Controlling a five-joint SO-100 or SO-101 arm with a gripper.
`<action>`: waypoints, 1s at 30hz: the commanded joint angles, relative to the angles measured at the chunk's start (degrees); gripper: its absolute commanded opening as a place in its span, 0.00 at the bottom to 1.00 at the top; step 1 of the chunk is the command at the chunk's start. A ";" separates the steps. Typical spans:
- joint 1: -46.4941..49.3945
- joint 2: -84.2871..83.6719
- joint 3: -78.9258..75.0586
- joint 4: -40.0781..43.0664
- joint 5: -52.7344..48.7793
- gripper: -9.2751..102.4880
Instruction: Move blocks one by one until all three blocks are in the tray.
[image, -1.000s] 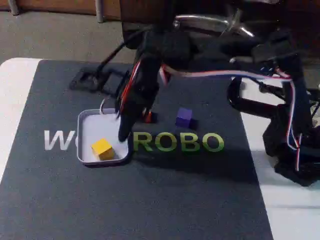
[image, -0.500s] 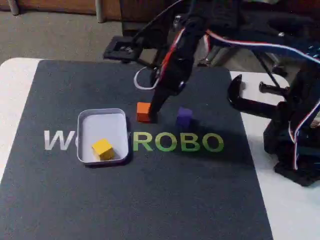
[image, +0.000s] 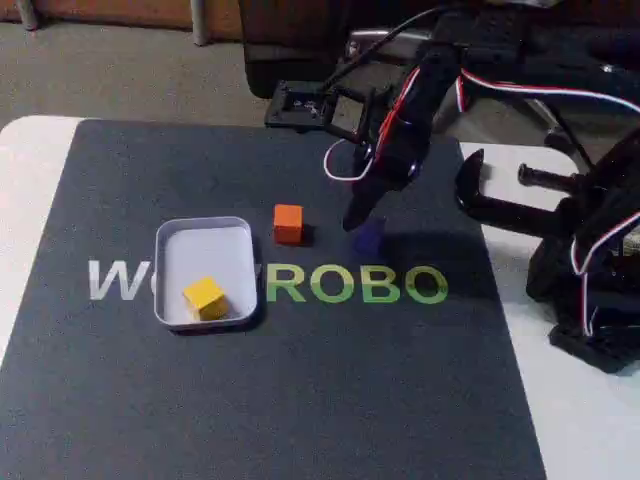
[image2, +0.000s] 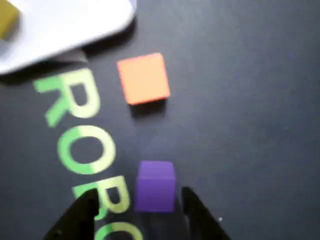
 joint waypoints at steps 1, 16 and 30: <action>0.88 2.37 0.53 -0.53 -0.88 0.26; 4.22 2.99 8.00 -7.21 -5.45 0.28; 5.45 3.25 11.69 -8.88 -9.84 0.29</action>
